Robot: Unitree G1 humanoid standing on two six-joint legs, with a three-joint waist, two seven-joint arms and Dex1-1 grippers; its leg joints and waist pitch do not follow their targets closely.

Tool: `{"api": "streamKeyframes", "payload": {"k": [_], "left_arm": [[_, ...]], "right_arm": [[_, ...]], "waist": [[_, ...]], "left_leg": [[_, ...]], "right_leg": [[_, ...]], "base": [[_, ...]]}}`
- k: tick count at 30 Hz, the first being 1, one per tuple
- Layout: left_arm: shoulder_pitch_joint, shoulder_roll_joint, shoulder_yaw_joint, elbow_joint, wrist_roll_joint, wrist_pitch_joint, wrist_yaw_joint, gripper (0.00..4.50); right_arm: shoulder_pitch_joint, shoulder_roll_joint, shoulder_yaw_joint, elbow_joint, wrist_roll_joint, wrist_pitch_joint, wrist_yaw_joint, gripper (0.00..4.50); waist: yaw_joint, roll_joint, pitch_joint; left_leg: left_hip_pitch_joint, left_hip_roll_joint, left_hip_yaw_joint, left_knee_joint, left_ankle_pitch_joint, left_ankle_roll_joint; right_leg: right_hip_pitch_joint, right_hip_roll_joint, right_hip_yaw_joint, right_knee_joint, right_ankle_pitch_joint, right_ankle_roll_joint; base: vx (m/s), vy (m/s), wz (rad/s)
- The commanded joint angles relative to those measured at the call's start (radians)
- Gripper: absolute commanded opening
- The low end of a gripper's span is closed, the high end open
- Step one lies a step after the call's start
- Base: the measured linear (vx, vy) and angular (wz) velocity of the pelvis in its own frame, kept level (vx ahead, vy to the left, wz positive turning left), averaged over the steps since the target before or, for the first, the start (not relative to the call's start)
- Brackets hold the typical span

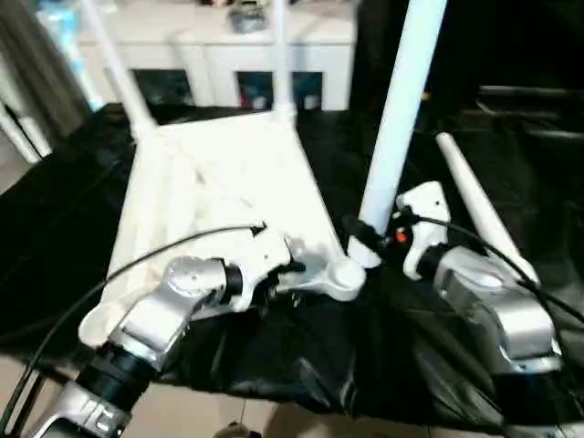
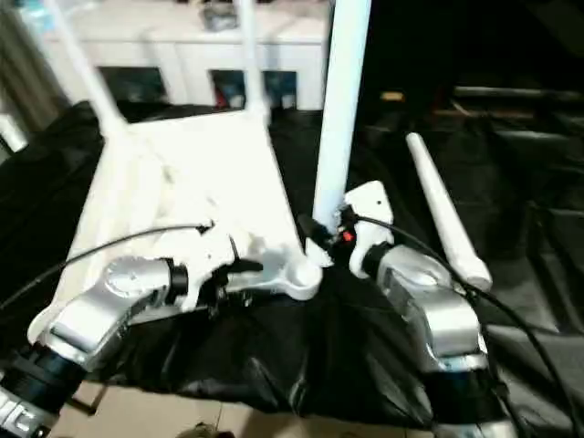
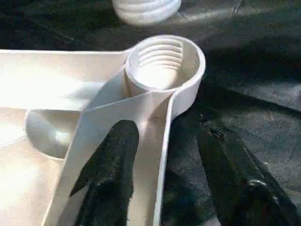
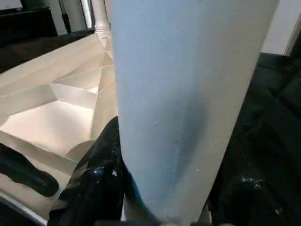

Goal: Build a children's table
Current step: Insert table leg to table base

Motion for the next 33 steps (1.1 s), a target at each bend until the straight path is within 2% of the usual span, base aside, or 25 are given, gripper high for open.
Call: {"api": "streamKeyframes", "payload": {"k": [1,4,6,7,8,9,10,11,12,14,16,19,20,24,26,31,33], "left_arm": [[0.003,0.009,-0.004,0.02,0.022,-0.018,0.006,1.98],[0.002,0.01,0.001,0.034,0.026,-0.034,0.003,1.71],[0.003,0.017,0.009,0.04,0.03,-0.053,-0.007,1.63],[0.004,0.019,0.011,0.039,0.03,-0.056,-0.01,1.48],[0.005,0.022,0.014,0.036,0.028,-0.058,-0.015,1.48],[0.007,0.026,0.018,0.034,0.027,-0.064,-0.024,1.29],[0.007,0.031,0.022,0.035,0.028,-0.067,-0.028,1.29],[0.007,0.033,0.024,0.037,0.029,-0.068,-0.029,1.27],[0.009,0.039,0.028,0.036,0.028,-0.071,-0.033,1.14],[0.011,0.046,0.03,0.038,0.027,-0.075,-0.041,0.87],[0.02,0.062,0.027,0.038,0.029,-0.083,-0.062,0.67],[0.025,0.074,0.022,0.041,0.032,-0.087,-0.075,0.42],[0.027,0.077,0.021,0.042,0.036,-0.09,-0.078,0.35],[0.027,0.083,0.014,0.042,0.04,-0.085,-0.096,0.09],[0.026,0.081,0.016,0.045,0.039,-0.083,-0.1,0.03],[0.016,0.071,0.029,0.061,0.038,-0.088,-0.104,0.0],[0.014,0.065,0.036,0.064,0.029,-0.09,-0.112,0.0]], "right_arm": [[0.001,-0.006,-0.006,-0.04,0.022,0.016,0.01,1.88],[0.005,-0.016,-0.004,-0.061,0.034,0.026,0.026,1.88],[0.007,-0.022,0.0,-0.074,0.047,0.033,0.039,1.88],[0.007,-0.025,0.0,-0.078,0.051,0.035,0.042,1.88],[0.008,-0.028,0.001,-0.082,0.055,0.038,0.047,1.88],[0.008,-0.031,0.001,-0.087,0.057,0.043,0.053,1.88],[0.008,-0.034,0.002,-0.088,0.057,0.045,0.059,1.88],[0.007,-0.034,0.003,-0.088,0.057,0.046,0.06,1.88],[0.008,-0.04,0.005,-0.091,0.063,0.049,0.07,1.88],[0.005,-0.041,0.009,-0.091,0.066,0.052,0.076,1.88],[0.003,-0.046,0.019,-0.093,0.073,0.057,0.091,1.88],[0.001,-0.05,0.03,-0.09,0.076,0.06,0.101,1.88],[0.0,-0.052,0.033,-0.088,0.075,0.061,0.107,1.88],[-0.008,-0.05,0.034,-0.075,0.075,0.062,0.114,1.88],[-0.014,-0.053,0.037,-0.065,0.077,0.06,0.117,1.88],[-0.028,-0.051,0.048,-0.039,0.074,0.054,0.128,1.88],[-0.03,-0.054,0.054,-0.027,0.07,0.052,0.137,1.88]], "waist": [[-0.001,-0.008,-0.063],[-0.001,-0.007,-0.063],[-0.002,-0.011,-0.063],[-0.002,-0.018,-0.063],[0.001,-0.015,-0.063],[0.0,-0.014,-0.062],[0.0,-0.019,-0.061],[0.001,-0.018,-0.063],[0.0,-0.026,-0.062],[0.002,-0.02,-0.062],[0.001,-0.026,-0.061],[0.001,-0.023,-0.06],[0.001,-0.026,-0.059],[0.002,-0.026,-0.06],[0.001,-0.026,-0.06],[-0.001,-0.029,-0.062],[-0.001,-0.025,-0.062]], "left_leg": [[0.015,0.013,-0.011,-0.076,-0.307,-0.025],[0.017,0.015,-0.011,-0.076,-0.305,-0.02],[0.016,0.015,-0.01,-0.077,-0.303,-0.018],[0.016,0.015,-0.009,-0.077,-0.301,-0.016],[0.016,0.016,-0.01,-0.076,-0.295,-0.015],[0.016,0.016,-0.009,-0.077,-0.296,-0.015],[0.016,0.015,-0.008,-0.077,-0.295,-0.014],[0.016,0.015,-0.008,-0.076,-0.291,-0.014],[0.015,0.015,-0.007,-0.077,-0.288,-0.012],[0.015,0.015,-0.008,-0.076,-0.281,-0.011],[0.015,0.015,-0.007,-0.077,-0.284,-0.011],[0.019,0.017,-0.007,-0.078,-0.298,-0.014],[0.018,0.016,-0.008,-0.079,-0.303,-0.016],[0.017,0.017,-0.009,-0.081,-0.298,-0.019],[0.014,0.015,-0.01,-0.082,-0.29,-0.018],[0.015,0.014,-0.007,-0.078,-0.272,-0.009],[0.015,0.013,-0.007,-0.077,-0.269,-0.008]], "right_leg": [[0.041,-0.043,0.042,-0.096,-0.346,-0.116],[0.04,-0.044,0.043,-0.095,-0.338,-0.126],[0.039,-0.043,0.043,-0.096,-0.333,-0.128],[0.041,-0.043,0.043,-0.095,-0.334,-0.128],[0.04,-0.046,0.045,-0.093,-0.337,-0.129],[0.038,-0.045,0.045,-0.095,-0.343,-0.129],[0.038,-0.045,0.046,-0.096,-0.347,-0.128],[0.039,-0.046,0.046,-0.094,-0.345,-0.128],[0.038,-0.045,0.046,-0.094,-0.35,-0.125],[0.037,-0.047,0.047,-0.094,-0.356,-0.123],[0.036,-0.046,0.048,-0.095,-0.368,-0.117],[0.031,-0.045,0.05,-0.096,-0.377,-0.116],[0.032,-0.045,0.05,-0.096,-0.381,-0.115],[0.032,-0.046,0.054,-0.094,-0.372,-0.118],[0.035,-0.046,0.054,-0.09,-0.352,-0.121],[0.035,-0.045,0.057,-0.088,-0.312,-0.141],[0.036,-0.045,0.057,-0.088,-0.307,-0.148]], "base": [[0.0,0.0,0.0],[0.0,0.0,0.0],[0.0,0.0,0.0],[0.0,0.0,0.0],[0.0,0.0,0.0],[0.0,0.0,0.0],[0.0,0.0,0.0],[0.0,0.0,0.0],[0.0,0.0,0.0],[0.0,0.0,0.0],[0.0,0.0,0.0],[0.0,0.0,0.0],[0.0,0.0,0.0],[0.0,0.0,0.0],[0.0,0.0,0.0],[0.0,0.0,0.0],[0.0,0.0,0.0]]}}
